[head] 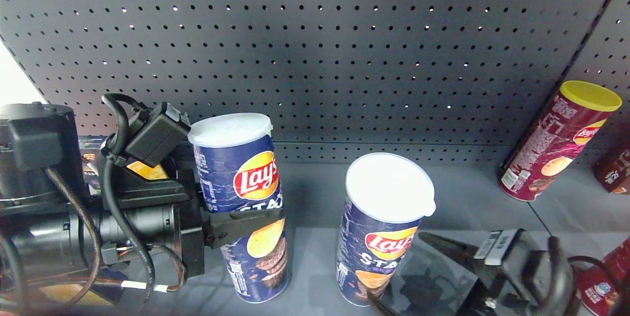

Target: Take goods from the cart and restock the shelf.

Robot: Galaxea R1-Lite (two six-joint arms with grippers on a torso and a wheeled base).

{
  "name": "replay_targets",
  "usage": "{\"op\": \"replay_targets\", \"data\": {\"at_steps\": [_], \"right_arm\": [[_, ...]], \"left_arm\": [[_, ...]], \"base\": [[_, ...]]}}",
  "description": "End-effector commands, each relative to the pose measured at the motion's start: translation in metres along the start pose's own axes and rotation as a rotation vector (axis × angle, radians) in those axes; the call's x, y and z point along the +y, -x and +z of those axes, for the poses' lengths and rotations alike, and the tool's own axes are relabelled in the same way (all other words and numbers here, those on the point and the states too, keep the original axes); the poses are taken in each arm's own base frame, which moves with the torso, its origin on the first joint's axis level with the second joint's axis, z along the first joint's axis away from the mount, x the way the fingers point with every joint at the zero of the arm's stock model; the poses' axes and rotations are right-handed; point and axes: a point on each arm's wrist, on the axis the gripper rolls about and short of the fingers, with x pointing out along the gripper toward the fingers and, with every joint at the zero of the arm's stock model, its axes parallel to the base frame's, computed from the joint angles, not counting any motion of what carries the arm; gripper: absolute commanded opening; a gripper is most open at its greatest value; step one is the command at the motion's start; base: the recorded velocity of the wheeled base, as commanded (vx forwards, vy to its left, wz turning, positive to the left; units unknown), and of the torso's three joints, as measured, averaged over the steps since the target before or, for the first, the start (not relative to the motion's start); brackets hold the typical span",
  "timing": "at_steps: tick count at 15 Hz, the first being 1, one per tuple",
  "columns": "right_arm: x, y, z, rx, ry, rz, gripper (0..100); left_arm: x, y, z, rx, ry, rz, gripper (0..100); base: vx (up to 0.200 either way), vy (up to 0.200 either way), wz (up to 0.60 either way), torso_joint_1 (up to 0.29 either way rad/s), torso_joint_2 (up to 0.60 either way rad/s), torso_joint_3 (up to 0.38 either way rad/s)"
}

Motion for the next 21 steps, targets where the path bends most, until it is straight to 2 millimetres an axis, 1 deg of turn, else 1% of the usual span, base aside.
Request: {"op": "replay_targets", "data": {"at_steps": [1, 2, 4, 7, 8, 9, 14, 16, 17, 18, 19, 20, 21], "right_arm": [[-0.007, 0.026, 0.011, -0.075, -0.027, 0.012, 100], [-0.008, 0.028, 0.011, -0.08, -0.019, 0.005, 100], [-0.014, 0.04, 0.011, -0.105, 0.017, 0.007, 100], [-0.017, 0.055, 0.006, -0.116, 0.042, 0.024, 100], [-0.019, 0.065, 0.002, -0.124, 0.046, 0.042, 100], [-0.02, 0.069, 0.0, -0.129, 0.058, 0.043, 100], [-0.021, 0.07, 0.009, -0.172, 0.041, 0.043, 100], [-0.021, 0.066, 0.031, -0.239, 0.004, 0.021, 100], [-0.021, 0.065, 0.036, -0.251, -0.001, 0.018, 100], [-0.021, 0.063, 0.05, -0.293, -0.012, 0.012, 100], [-0.021, 0.063, 0.05, -0.293, -0.012, 0.012, 100], [-0.021, 0.061, 0.064, -0.333, -0.01, 0.001, 100], [-0.021, 0.061, 0.067, -0.344, -0.012, -0.001, 100]], "left_arm": [[0.003, -0.005, 0.0, -0.005, -0.002, -0.001, 0], [0.004, -0.006, 0.0, -0.008, -0.003, 0.001, 0], [0.005, -0.007, 0.002, -0.012, -0.006, 0.001, 0], [0.004, -0.006, 0.002, -0.013, -0.007, 0.001, 0], [0.004, -0.006, 0.002, -0.013, -0.007, 0.001, 0], [0.004, -0.006, 0.002, -0.013, -0.007, 0.001, 0], [0.003, -0.005, 0.0, -0.008, -0.003, 0.001, 0], [0.003, -0.006, -0.001, -0.006, -0.003, -0.001, 0], [0.003, -0.006, -0.001, -0.006, -0.003, -0.001, 0], [0.003, -0.006, -0.001, -0.006, -0.004, -0.004, 0], [0.003, -0.006, -0.001, -0.006, -0.004, -0.004, 0], [0.002, -0.006, -0.001, -0.006, -0.004, -0.005, 0], [0.002, -0.006, -0.001, -0.004, -0.003, -0.005, 0]], "base": [[0.0, 0.0, 0.0, 0.0, 0.0, 0.0], [0.0, 0.0, 0.0, 0.0, 0.0, 0.0], [0.0, 0.0, 0.0, 0.0, 0.0, 0.0], [0.0, 0.0, 0.0, 0.0, 0.0, 0.0], [0.0, 0.0, 0.0, 0.0, 0.0, 0.0], [0.0, 0.0, 0.0, 0.0, 0.0, 0.0], [0.0, 0.0, 0.0, 0.0, 0.0, 0.0], [0.0, 0.0, 0.0, 0.0, 0.0, 0.0], [0.0, 0.0, 0.0, 0.0, 0.0, 0.0], [0.0, 0.0, 0.0, 0.0, 0.0, 0.0], [0.0, 0.0, 0.0, 0.0, 0.0, 0.0], [0.0, 0.0, 0.0, 0.0, 0.0, 0.0], [0.0, 0.0, 0.0, 0.0, 0.0, 0.0]]}}
